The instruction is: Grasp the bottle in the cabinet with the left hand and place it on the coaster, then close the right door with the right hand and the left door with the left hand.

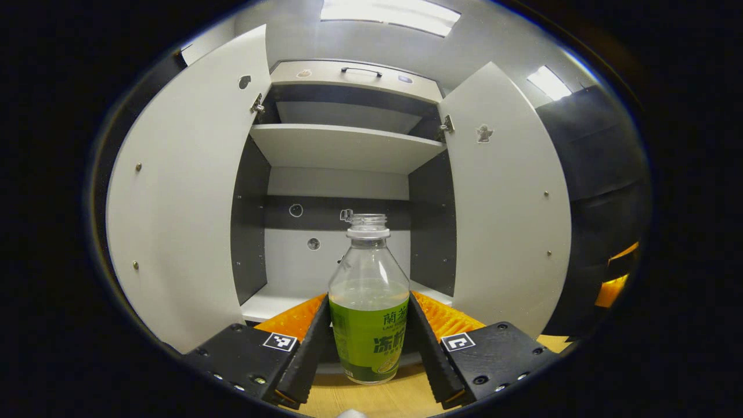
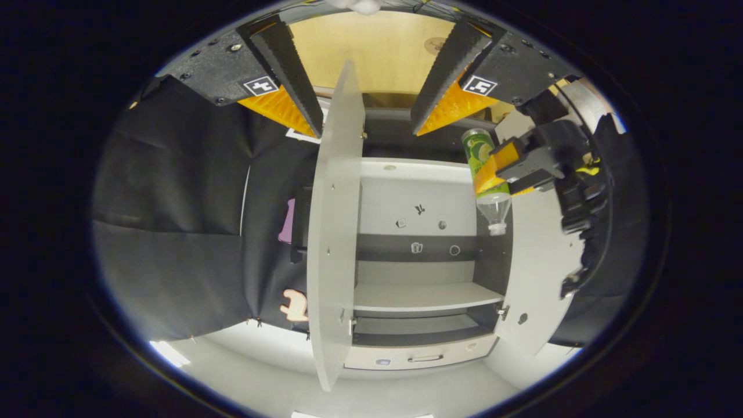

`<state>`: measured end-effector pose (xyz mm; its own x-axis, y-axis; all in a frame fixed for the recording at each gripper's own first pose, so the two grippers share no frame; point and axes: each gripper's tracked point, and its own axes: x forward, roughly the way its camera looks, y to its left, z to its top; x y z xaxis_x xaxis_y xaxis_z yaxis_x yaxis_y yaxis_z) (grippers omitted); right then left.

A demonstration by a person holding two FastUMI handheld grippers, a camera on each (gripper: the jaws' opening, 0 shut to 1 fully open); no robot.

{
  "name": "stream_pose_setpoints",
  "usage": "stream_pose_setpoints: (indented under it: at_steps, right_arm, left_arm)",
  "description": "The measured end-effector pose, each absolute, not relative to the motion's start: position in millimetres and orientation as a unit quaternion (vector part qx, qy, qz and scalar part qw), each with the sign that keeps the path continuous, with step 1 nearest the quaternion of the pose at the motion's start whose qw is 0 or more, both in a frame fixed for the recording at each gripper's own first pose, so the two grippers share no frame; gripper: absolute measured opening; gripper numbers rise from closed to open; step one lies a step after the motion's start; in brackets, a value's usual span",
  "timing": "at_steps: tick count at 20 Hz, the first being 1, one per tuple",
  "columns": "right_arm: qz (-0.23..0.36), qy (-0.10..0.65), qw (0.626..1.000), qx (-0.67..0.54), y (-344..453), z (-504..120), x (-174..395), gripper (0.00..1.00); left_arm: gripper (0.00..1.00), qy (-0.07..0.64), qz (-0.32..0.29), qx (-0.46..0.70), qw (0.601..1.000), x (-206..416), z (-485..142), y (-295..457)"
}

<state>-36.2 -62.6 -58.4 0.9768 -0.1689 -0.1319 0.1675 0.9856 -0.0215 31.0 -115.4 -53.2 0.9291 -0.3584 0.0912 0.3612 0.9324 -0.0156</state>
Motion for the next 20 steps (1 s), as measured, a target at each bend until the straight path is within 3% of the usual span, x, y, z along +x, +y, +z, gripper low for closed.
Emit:
stream_pose_setpoints:
  at_steps: [2,5,6,11,17,20]
  right_arm:
    - [-0.088,0.073,0.993,-0.002,-67.4,-63.0,-37.1,1.00]
    - [-0.095,0.075,0.993,0.001,-73.9,-63.8,-36.9,1.00]
    - [-0.097,0.078,0.992,0.001,-75.8,-65.2,-36.7,1.00]
    - [-0.100,0.102,0.990,-0.008,-80.2,-74.3,-36.1,1.00]
    - [-0.100,0.127,0.987,-0.023,-81.0,-81.1,-35.8,1.00]
    - [-0.101,0.135,0.985,-0.026,-81.9,-79.5,-36.2,1.00]
  left_arm:
    - [0.75,-0.036,-0.193,-0.023,0.980,13.2,-74.0,-114.5]
    - [0.79,-0.015,-0.200,-0.038,0.979,-8.9,-108.6,-113.4]
    - [0.75,-0.011,-0.202,-0.041,0.978,-15.7,-120.3,-113.2]
    - [0.75,0.011,-0.223,-0.039,0.974,-41.3,-184.2,-122.9]
    - [0.79,0.025,-0.256,-0.037,0.966,-55.3,-252.8,-144.9]
    - [0.75,0.039,-0.260,-0.039,0.964,-59.3,-283.5,-150.4]
